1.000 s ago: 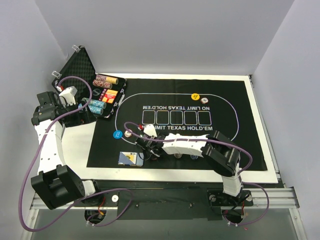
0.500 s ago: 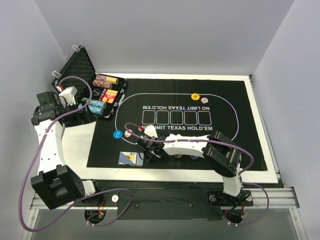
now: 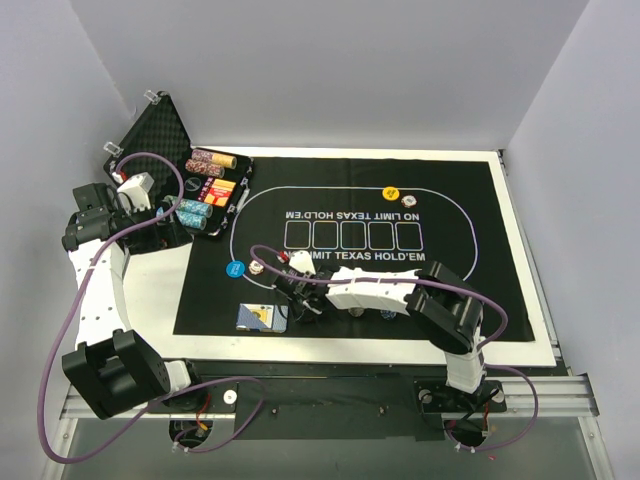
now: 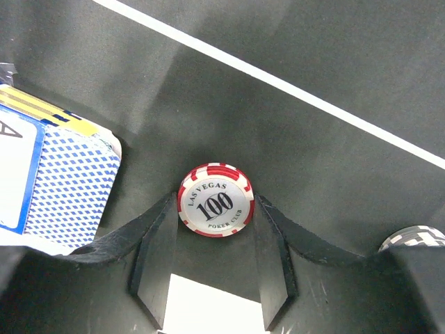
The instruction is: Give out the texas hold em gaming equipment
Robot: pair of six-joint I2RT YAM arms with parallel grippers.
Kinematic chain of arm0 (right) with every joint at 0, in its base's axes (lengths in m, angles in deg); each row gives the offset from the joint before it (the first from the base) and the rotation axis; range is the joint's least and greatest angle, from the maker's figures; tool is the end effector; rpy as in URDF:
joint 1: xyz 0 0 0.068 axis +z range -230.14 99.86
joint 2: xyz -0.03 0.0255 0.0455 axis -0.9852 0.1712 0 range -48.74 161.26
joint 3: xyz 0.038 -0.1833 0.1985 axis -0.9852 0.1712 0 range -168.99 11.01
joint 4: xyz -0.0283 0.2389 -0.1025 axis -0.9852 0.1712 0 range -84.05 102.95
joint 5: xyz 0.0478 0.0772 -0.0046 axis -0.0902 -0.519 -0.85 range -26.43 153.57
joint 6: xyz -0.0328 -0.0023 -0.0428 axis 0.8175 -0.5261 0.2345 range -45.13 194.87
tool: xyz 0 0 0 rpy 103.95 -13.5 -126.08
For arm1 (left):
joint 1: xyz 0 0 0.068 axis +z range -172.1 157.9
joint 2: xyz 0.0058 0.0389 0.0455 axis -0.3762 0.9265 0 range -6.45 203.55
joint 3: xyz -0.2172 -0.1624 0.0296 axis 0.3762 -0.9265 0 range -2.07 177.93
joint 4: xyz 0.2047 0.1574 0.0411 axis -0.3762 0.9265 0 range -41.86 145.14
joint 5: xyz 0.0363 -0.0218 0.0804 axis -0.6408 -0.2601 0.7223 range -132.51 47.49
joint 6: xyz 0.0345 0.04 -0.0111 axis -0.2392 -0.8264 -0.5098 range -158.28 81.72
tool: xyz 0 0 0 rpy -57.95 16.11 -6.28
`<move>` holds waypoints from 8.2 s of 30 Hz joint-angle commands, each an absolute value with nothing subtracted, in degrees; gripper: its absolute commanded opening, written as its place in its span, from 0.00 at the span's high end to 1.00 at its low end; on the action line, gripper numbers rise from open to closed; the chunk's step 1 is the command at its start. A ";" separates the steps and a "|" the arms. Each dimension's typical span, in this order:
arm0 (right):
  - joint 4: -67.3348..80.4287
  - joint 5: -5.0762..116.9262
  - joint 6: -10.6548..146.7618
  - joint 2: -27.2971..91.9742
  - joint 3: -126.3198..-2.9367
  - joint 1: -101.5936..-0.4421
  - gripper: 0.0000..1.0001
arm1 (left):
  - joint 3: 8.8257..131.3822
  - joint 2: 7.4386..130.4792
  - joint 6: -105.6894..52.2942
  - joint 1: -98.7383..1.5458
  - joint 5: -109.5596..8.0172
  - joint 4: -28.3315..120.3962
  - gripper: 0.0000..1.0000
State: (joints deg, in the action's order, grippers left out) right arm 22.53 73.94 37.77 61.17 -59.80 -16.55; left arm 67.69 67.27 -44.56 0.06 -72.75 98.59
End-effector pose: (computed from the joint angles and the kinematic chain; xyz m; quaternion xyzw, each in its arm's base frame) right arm 0.1834 0.3549 0.1636 -0.1921 0.9324 0.1711 0.2539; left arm 0.2433 0.0798 0.3246 -0.0480 0.9214 -0.1683 0.3470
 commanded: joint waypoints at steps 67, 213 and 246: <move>32.22 78.59 38.39 33.37 -39.70 -59.24 0.35 | 67.37 65.89 -45.92 1.19 -75.12 98.06 0.05; 35.58 79.48 43.14 41.79 -57.04 -28.02 0.12 | 66.49 66.59 -46.28 3.22 -77.32 98.41 0.05; 30.21 72.62 41.65 42.93 -47.18 -29.87 0.38 | 67.46 67.03 -46.27 3.22 -76.70 98.67 0.05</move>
State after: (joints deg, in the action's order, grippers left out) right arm 29.11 72.82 41.92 42.81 -47.60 -29.82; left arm 66.12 67.96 -45.24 2.83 -75.83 98.75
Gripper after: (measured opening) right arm 0.628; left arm 0.952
